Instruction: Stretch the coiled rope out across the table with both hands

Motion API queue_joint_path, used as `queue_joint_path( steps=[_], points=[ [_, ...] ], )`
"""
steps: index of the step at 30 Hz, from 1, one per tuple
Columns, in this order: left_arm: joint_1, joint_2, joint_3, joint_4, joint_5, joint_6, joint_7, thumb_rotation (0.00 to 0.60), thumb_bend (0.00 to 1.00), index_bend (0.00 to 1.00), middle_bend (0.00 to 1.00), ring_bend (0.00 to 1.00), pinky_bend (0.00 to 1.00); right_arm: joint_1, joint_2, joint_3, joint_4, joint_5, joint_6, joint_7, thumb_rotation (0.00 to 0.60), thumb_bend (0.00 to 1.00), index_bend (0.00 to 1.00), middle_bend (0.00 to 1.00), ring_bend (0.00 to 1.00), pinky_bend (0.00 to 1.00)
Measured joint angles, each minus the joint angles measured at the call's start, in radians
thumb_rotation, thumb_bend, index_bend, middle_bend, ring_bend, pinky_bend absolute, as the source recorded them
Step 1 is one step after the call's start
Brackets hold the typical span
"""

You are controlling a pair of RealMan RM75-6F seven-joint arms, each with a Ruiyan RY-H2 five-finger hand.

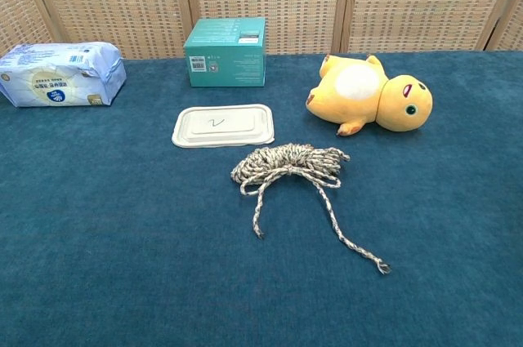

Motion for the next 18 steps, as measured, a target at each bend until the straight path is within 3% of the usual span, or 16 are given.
queue_joint_path(
  steps=[3, 12, 18],
  points=[
    [-0.005, -0.003, -0.004, -0.003, -0.014, -0.009, 0.007, 0.600, 0.00, 0.00, 0.00, 0.00, 0.00, 0.064, 0.021, 0.001, 0.001, -0.018, -0.102, 0.011, 0.600, 0.06, 0.26, 0.00, 0.00, 0.00],
    [-0.018, -0.010, -0.014, -0.005, -0.052, -0.036, 0.021, 0.600, 0.00, 0.00, 0.00, 0.00, 0.00, 0.274, 0.033, -0.005, 0.027, -0.102, -0.378, 0.031, 0.600, 0.52, 0.33, 0.00, 0.00, 0.00],
    [-0.027, -0.019, -0.018, -0.006, -0.073, -0.051, 0.039, 0.600, 0.00, 0.00, 0.00, 0.00, 0.00, 0.359, -0.019, 0.001, 0.033, -0.098, -0.496, -0.046, 0.600, 0.58, 0.34, 0.00, 0.00, 0.00]
  ],
)
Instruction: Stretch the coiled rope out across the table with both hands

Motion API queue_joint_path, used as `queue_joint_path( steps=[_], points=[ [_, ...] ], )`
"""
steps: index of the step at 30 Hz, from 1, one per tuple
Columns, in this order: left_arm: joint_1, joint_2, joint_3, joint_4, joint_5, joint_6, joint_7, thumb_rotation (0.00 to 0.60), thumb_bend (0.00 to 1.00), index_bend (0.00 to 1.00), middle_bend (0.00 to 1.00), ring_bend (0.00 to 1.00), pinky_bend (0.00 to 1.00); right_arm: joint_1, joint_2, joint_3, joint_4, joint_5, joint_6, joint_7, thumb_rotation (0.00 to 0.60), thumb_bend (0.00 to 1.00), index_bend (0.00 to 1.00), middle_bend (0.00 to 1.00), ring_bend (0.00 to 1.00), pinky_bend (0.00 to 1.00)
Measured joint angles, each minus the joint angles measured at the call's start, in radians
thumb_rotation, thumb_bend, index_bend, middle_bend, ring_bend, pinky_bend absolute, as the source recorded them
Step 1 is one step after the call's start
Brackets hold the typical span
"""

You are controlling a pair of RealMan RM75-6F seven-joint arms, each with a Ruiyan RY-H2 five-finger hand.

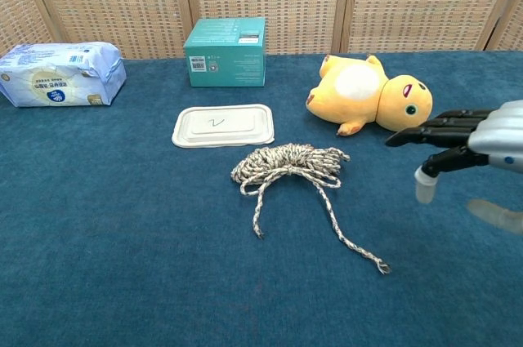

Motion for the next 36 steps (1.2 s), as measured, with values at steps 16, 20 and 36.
queue_joint_path(
  steps=[16, 20, 36],
  points=[
    [-0.009, -0.010, 0.001, -0.002, -0.017, -0.012, 0.018, 0.600, 0.00, 0.00, 0.00, 0.00, 0.00, 0.105, -0.222, 0.009, 0.029, 0.181, -0.162, -0.313, 0.600, 0.62, 0.35, 0.00, 0.00, 0.00],
    [-0.008, -0.006, 0.001, -0.003, -0.014, -0.006, 0.007, 0.600, 0.00, 0.00, 0.00, 0.00, 0.00, 0.125, -0.276, 0.006, 0.055, 0.241, -0.173, -0.375, 0.600, 0.62, 0.35, 0.00, 0.00, 0.00],
    [-0.014, -0.009, 0.004, -0.003, -0.021, -0.014, 0.016, 0.600, 0.00, 0.00, 0.00, 0.00, 0.00, 0.150, -0.305, -0.037, 0.120, 0.337, -0.136, -0.428, 0.600, 0.62, 0.36, 0.00, 0.00, 0.00]
  ],
)
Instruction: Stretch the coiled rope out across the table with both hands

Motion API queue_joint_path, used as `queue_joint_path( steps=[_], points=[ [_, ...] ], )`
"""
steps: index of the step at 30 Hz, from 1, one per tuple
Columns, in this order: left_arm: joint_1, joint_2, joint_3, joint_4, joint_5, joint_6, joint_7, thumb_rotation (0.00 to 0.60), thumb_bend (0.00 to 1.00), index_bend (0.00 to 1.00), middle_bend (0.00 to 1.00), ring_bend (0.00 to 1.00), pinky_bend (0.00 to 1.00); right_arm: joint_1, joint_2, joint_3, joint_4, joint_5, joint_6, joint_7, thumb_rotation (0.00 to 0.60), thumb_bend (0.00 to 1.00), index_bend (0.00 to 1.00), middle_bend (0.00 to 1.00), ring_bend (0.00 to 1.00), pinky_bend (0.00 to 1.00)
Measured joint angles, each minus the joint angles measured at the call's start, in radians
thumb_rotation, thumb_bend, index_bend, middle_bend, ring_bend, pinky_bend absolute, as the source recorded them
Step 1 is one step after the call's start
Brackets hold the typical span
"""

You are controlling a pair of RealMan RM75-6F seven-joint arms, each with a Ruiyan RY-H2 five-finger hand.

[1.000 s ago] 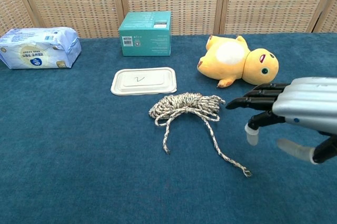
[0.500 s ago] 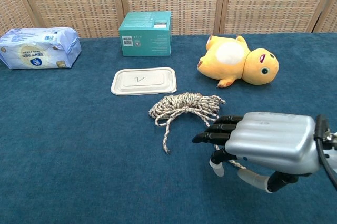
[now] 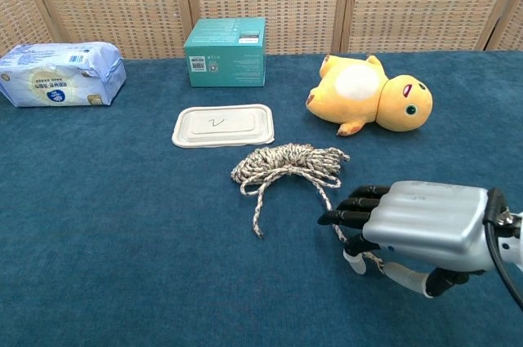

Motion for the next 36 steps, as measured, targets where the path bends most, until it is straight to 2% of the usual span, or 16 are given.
queue_joint_path(
  steps=[11, 14, 18, 21, 23, 30, 36],
  points=[
    [-0.005, -0.008, 0.002, 0.000, -0.005, -0.006, 0.015, 0.600, 0.00, 0.00, 0.00, 0.00, 0.00, 0.000, 0.031, -0.013, 0.051, 0.038, 0.046, 0.011, 0.600, 0.61, 0.36, 0.00, 0.00, 0.00],
    [-0.006, -0.009, 0.003, 0.000, -0.004, -0.005, 0.015, 0.600, 0.00, 0.00, 0.00, 0.00, 0.00, -0.001, 0.034, -0.009, 0.067, 0.046, 0.069, 0.008, 0.600, 0.58, 0.34, 0.00, 0.00, 0.00],
    [-0.005, -0.008, 0.004, 0.000, -0.002, -0.003, 0.014, 0.600, 0.00, 0.00, 0.00, 0.00, 0.00, -0.005, 0.035, 0.003, 0.079, 0.058, 0.108, 0.009, 0.600, 0.45, 0.32, 0.00, 0.00, 0.00],
    [-0.005, -0.008, 0.004, 0.000, -0.002, -0.002, 0.013, 0.600, 0.00, 0.00, 0.00, 0.00, 0.00, -0.013, 0.037, 0.014, 0.070, 0.067, 0.139, 0.032, 0.600, 0.32, 0.34, 0.00, 0.00, 0.00],
    [-0.006, -0.008, 0.005, -0.001, -0.001, -0.003, 0.014, 0.600, 0.00, 0.00, 0.00, 0.00, 0.00, -0.019, 0.037, 0.021, 0.059, 0.076, 0.150, 0.063, 0.600, 0.28, 0.36, 0.00, 0.00, 0.00],
    [-0.004, -0.007, 0.007, -0.001, 0.001, 0.000, 0.012, 0.600, 0.00, 0.00, 0.00, 0.00, 0.00, -0.030, 0.015, 0.053, 0.047, 0.175, 0.150, 0.191, 0.600, 0.27, 0.40, 0.00, 0.00, 0.00],
    [-0.010, -0.010, 0.008, 0.001, -0.001, -0.009, 0.018, 0.600, 0.00, 0.00, 0.00, 0.00, 0.00, -0.037, -0.058, 0.075, 0.088, 0.256, 0.154, 0.284, 0.600, 0.28, 0.43, 0.00, 0.00, 0.00]
  ],
)
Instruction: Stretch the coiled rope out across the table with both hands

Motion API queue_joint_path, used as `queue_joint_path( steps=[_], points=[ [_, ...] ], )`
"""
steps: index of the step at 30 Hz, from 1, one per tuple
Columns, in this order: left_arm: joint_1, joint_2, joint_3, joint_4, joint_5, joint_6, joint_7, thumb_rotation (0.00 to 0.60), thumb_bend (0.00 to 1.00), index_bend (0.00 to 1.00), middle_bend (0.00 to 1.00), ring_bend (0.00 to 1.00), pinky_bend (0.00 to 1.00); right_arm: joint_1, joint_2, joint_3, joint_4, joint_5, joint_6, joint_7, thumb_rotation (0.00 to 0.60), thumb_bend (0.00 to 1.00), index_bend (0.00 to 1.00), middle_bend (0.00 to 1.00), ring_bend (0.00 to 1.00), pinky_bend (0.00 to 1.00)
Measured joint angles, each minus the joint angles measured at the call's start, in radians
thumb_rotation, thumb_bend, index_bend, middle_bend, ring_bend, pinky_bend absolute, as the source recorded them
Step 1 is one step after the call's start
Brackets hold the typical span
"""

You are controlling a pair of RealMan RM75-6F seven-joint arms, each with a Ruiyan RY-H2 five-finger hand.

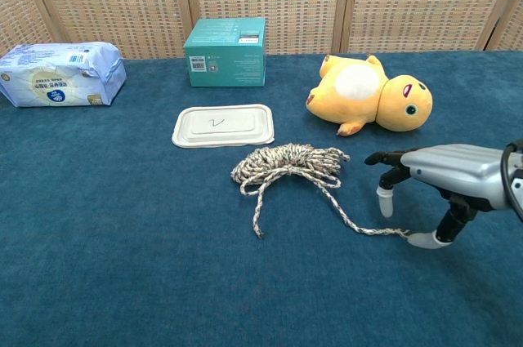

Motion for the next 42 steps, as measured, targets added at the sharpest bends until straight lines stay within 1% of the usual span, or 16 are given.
queue_joint_path(
  steps=[4, 11, 17, 22, 42],
  points=[
    [0.001, 0.000, 0.001, -0.002, 0.000, 0.004, 0.001, 0.600, 0.00, 0.00, 0.00, 0.00, 0.00, -0.002, -0.044, 0.002, 0.033, 0.010, 0.024, 0.014, 0.600, 0.29, 0.44, 0.00, 0.00, 0.00],
    [0.000, -0.001, 0.001, 0.000, -0.002, 0.003, 0.001, 0.600, 0.00, 0.00, 0.00, 0.00, 0.00, -0.002, -0.085, -0.005, 0.068, 0.012, 0.058, 0.008, 0.600, 0.32, 0.45, 0.00, 0.00, 0.00],
    [-0.002, -0.003, 0.001, 0.000, -0.005, -0.001, 0.005, 0.600, 0.00, 0.00, 0.00, 0.00, 0.00, 0.000, -0.091, -0.017, 0.085, 0.016, 0.061, 0.005, 0.600, 0.30, 0.46, 0.00, 0.00, 0.00],
    [-0.003, -0.004, 0.002, -0.001, -0.005, -0.001, 0.010, 0.600, 0.00, 0.00, 0.00, 0.00, 0.00, 0.000, -0.095, -0.024, 0.098, 0.008, 0.068, 0.003, 0.600, 0.32, 0.48, 0.00, 0.00, 0.00],
    [-0.008, -0.009, 0.003, 0.000, -0.014, -0.007, 0.019, 0.600, 0.00, 0.00, 0.00, 0.00, 0.00, 0.003, -0.119, -0.040, 0.141, -0.002, 0.063, 0.015, 0.600, 0.35, 0.51, 0.00, 0.00, 0.00]
  ],
)
